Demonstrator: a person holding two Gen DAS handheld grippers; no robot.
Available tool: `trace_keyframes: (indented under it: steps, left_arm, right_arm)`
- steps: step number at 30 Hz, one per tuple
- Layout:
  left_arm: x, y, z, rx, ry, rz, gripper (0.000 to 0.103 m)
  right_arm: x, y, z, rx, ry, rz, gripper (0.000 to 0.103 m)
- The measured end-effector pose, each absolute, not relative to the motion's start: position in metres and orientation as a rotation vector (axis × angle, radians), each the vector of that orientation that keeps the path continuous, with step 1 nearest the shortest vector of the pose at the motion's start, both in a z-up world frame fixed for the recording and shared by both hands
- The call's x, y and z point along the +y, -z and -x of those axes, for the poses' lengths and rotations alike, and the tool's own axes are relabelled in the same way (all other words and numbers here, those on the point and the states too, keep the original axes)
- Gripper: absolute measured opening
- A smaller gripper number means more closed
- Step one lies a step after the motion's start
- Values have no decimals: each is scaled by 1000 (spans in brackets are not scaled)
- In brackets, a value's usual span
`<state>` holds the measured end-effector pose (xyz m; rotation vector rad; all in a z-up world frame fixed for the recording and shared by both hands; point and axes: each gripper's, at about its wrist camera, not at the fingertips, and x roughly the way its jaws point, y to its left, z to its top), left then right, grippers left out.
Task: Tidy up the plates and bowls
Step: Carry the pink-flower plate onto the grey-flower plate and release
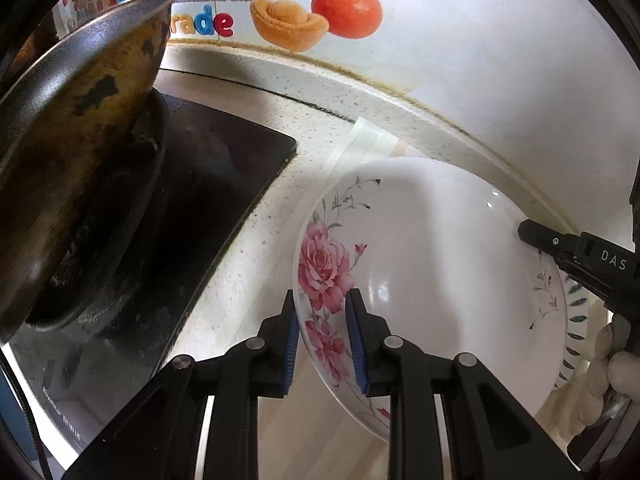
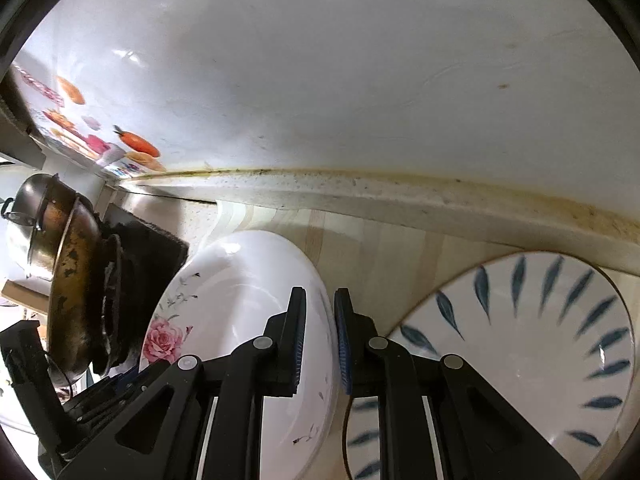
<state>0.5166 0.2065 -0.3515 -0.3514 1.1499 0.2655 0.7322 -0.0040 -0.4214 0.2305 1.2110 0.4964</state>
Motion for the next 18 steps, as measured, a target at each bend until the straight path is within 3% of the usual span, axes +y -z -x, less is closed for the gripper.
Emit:
trace_keyframes:
  steps: [18]
  left_arm:
    - [129, 274, -454, 1093, -130, 301, 20]
  right_arm:
    - [-105, 333, -608, 1127, -498, -326, 17]
